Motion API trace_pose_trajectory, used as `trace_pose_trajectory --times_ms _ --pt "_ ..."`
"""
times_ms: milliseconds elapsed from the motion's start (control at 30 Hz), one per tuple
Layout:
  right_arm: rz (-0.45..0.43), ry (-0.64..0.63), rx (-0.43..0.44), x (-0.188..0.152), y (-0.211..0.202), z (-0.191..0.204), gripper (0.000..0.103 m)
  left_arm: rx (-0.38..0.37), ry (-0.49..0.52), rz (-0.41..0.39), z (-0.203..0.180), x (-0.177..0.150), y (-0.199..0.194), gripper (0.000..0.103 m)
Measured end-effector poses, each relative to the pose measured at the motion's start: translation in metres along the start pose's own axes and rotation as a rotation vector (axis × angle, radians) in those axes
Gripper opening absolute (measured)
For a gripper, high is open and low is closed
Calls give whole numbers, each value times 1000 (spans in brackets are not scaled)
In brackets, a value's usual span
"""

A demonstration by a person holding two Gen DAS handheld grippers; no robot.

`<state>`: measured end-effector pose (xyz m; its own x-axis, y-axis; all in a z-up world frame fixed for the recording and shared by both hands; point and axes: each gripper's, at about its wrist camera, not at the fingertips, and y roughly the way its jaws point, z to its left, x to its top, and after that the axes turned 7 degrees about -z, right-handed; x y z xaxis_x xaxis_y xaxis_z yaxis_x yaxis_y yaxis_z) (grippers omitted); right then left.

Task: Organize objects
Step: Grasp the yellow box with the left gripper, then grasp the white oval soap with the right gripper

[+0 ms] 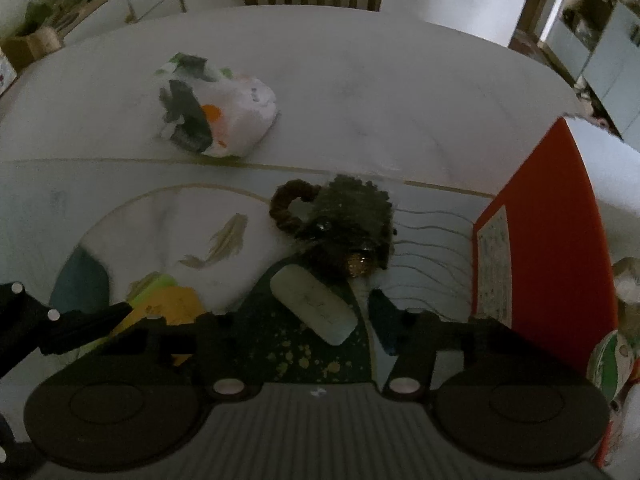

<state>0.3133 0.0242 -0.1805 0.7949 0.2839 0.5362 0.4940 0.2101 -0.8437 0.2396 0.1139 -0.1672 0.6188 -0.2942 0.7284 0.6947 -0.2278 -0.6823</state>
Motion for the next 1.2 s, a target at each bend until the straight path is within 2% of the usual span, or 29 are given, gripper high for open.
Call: trace_pose_trajectory --times_ms 100,333,567,933,1200 --pt "-3 -14 4 -1 -3 3 32 -2 -17 2 1 1 1 29" --pt "-4 -3 19 -7 -11 4 25 -13 -69 16 6 2 -1 28" --pt "-7 53 64 -23 -34 0 23 -19 -118 29 7 -1 -8 28" --pt "-57 95 106 -43 -82 -8 20 -35 -172 25 -1 5 -40 28" --pt "-130 111 152 -55 -134 -18 20 -44 -167 4 -20 22 -70 28"
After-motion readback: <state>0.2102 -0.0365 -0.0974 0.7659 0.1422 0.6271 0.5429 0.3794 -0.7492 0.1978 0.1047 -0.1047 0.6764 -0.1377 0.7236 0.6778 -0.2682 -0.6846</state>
